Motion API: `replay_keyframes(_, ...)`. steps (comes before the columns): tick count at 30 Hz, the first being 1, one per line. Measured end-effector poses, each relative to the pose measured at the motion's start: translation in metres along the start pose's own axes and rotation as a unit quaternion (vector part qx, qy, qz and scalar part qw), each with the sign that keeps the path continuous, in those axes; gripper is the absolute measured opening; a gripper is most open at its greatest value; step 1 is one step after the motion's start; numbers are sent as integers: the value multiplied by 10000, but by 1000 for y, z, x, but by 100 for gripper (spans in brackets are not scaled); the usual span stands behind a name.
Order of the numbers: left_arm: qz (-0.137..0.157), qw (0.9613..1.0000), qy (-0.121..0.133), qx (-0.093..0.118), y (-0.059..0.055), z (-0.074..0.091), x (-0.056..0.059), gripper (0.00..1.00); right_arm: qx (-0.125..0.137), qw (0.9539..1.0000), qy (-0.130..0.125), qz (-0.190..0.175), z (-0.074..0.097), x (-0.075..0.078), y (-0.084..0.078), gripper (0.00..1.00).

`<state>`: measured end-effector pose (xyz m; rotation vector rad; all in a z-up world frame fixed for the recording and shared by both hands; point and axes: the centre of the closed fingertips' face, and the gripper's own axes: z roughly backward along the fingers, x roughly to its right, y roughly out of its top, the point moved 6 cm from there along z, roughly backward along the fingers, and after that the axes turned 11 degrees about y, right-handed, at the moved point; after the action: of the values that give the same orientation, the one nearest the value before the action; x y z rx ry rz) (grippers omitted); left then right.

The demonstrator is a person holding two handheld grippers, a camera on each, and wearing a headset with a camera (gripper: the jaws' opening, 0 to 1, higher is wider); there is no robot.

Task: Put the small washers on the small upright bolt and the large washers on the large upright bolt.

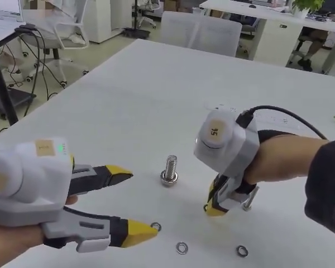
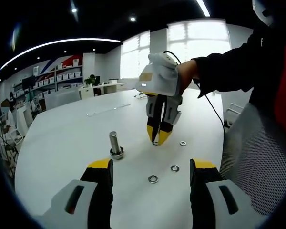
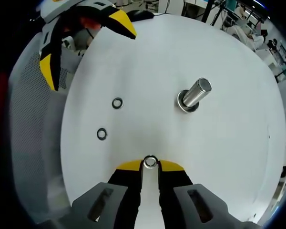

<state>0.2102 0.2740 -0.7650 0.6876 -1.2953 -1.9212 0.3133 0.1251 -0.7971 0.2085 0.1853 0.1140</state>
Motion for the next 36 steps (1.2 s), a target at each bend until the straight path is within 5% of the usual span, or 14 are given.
replay_keyframes(36,-256,9983,-509,120,26,-22,-1,65,127,9990,-196,-374,50,-25,-15,13)
